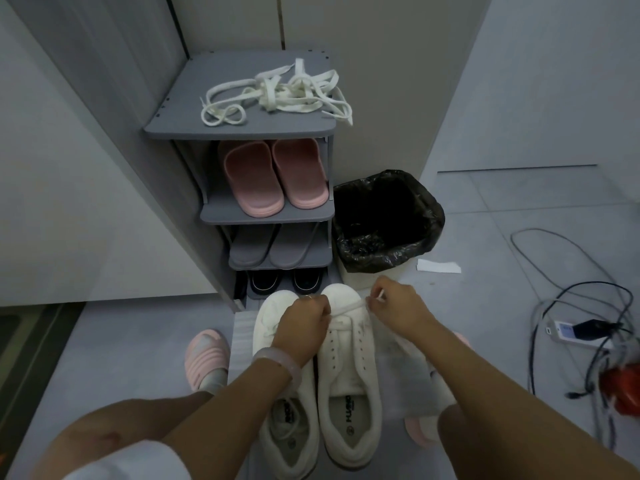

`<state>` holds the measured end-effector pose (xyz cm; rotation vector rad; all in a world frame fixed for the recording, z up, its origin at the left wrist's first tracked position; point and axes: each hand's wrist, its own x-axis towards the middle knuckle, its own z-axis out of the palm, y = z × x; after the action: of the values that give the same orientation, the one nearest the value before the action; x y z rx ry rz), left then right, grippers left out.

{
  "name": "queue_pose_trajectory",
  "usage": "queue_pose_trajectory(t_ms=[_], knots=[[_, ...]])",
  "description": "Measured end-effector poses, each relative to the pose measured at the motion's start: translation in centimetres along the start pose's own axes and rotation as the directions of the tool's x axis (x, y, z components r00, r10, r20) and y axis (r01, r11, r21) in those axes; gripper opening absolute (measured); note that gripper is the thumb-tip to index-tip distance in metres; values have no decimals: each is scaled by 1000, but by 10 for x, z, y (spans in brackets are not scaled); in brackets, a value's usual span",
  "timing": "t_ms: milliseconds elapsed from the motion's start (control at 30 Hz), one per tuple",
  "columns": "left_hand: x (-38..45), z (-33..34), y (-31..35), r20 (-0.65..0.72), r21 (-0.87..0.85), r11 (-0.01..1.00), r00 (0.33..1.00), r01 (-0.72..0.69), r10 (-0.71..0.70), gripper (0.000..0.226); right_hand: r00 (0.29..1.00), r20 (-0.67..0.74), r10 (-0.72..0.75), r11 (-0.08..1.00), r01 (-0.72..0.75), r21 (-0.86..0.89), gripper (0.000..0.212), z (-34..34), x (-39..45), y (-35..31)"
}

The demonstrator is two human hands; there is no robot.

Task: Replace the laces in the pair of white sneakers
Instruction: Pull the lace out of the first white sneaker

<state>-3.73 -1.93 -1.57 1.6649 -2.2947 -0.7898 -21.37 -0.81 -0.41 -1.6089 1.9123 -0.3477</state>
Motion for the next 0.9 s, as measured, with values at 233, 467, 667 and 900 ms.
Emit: queue_pose_trajectory(t_ms=[233, 467, 667, 900], knots=[[-12, 2, 7, -56, -119, 986, 991, 112, -120, 17, 952, 289, -101, 992, 117, -40, 19, 3, -10, 16], [6, -24, -7, -221, -558, 802, 893, 213, -392, 24, 982, 155, -106, 971, 136, -195, 24, 15, -13, 14], [-16, -10, 11, -95, -277, 959, 995, -65, 40, 23, 980, 160, -122, 958, 158, -238, 18, 2, -15, 8], [-30, 25, 23, 68, -78, 987, 987, -137, 143, 27, 981, 149, -125, 957, 159, -243, 23, 7, -16, 6]])
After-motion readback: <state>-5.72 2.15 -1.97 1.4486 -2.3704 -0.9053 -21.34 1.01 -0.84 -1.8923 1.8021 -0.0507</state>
